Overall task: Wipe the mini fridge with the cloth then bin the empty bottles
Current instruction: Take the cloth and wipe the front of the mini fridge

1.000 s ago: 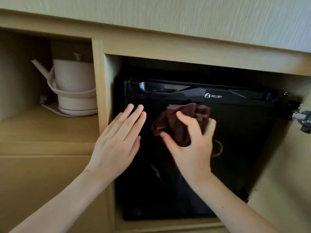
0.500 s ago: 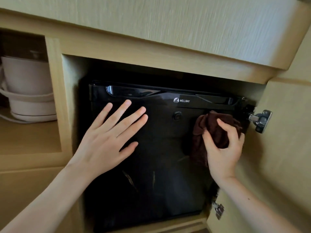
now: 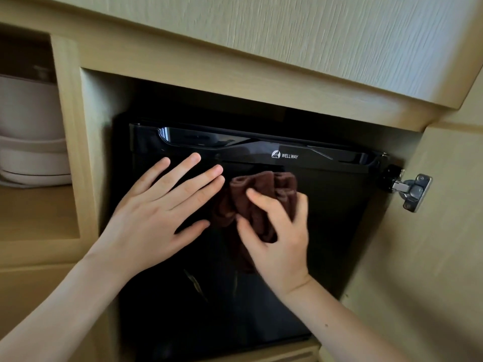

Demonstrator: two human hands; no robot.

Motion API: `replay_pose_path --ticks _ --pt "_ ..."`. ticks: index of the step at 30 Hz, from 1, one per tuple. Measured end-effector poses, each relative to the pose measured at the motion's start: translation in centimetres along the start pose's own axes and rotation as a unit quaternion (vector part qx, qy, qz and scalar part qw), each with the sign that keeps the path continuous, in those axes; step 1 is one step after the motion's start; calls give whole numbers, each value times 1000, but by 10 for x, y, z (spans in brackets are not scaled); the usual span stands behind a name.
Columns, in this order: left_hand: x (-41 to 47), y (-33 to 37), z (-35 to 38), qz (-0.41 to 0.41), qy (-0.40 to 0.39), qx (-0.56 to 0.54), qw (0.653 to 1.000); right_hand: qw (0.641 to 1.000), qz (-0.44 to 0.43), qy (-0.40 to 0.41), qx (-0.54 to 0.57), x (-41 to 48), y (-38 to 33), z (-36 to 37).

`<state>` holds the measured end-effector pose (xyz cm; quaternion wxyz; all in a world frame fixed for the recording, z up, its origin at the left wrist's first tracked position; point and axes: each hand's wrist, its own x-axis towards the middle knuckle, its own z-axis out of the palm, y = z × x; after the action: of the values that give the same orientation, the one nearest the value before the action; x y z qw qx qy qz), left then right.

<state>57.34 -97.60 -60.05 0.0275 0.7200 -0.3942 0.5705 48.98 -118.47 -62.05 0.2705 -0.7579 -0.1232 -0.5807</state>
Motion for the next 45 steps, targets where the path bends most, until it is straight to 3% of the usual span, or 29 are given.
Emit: replay_pose_path --ticks 7,12,19,24,34,38,45 --pt "-3 2 9 -14 27 7 1000 986 119 101 -61 2 70 -74" --pt "-1 6 11 -14 28 2 999 969 169 161 -81 4 70 -72" --pt "0 5 8 -13 22 4 1000 993 65 99 -24 -10 26 -20" --pt "-3 2 12 0 36 19 999 999 30 37 -5 -5 43 -36" --pt "-3 0 18 -1 38 -5 999 970 151 183 -54 -5 98 -86" --pt "0 6 9 -9 27 -8 1000 971 155 171 -65 -7 83 -67" --pt "0 7 6 -7 20 -14 1000 998 4 54 -18 -25 31 -15"
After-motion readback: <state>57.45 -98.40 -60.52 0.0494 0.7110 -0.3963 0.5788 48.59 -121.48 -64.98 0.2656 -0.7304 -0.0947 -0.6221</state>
